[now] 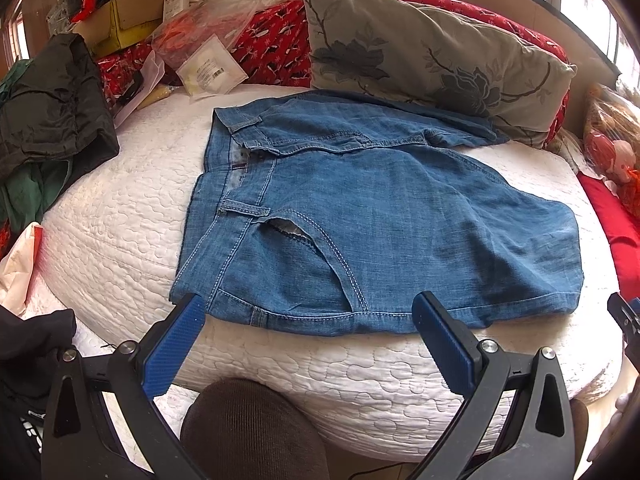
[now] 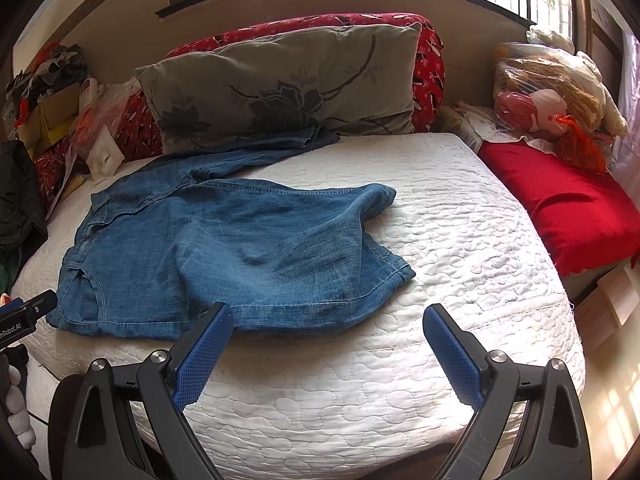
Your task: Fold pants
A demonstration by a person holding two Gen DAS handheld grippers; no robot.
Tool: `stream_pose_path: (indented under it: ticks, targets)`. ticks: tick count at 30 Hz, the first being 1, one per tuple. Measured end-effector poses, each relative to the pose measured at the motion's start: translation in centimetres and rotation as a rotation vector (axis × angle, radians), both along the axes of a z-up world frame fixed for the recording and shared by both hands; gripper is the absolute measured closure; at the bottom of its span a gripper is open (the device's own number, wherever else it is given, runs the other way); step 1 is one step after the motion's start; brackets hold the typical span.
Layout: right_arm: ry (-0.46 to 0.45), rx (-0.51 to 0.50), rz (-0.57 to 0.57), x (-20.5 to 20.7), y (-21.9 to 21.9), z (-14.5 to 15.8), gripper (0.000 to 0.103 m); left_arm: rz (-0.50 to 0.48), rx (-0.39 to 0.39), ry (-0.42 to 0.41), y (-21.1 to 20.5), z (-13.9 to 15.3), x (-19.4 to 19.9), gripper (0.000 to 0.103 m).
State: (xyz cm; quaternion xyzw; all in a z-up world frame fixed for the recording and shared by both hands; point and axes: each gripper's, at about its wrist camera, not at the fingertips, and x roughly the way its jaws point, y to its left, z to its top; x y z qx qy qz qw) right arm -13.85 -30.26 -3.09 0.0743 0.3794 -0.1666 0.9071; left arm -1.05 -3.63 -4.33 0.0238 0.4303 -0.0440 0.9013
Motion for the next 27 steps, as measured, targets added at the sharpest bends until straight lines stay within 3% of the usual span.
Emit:
stream_pose_path:
  ticks: [21, 27]
  targets:
    - [0.041, 0.033, 0.003, 1.6, -1.0, -0.9, 0.006, 0.013, -0.001, 0.055, 0.3, -1.0, 2.0, 0.000]
    - [0.040, 0.118, -0.053, 2.5, -5.2, -0.7, 0.006, 0.023, 0.041, 0.141, 2.0, -1.5, 5.4, 0.000]
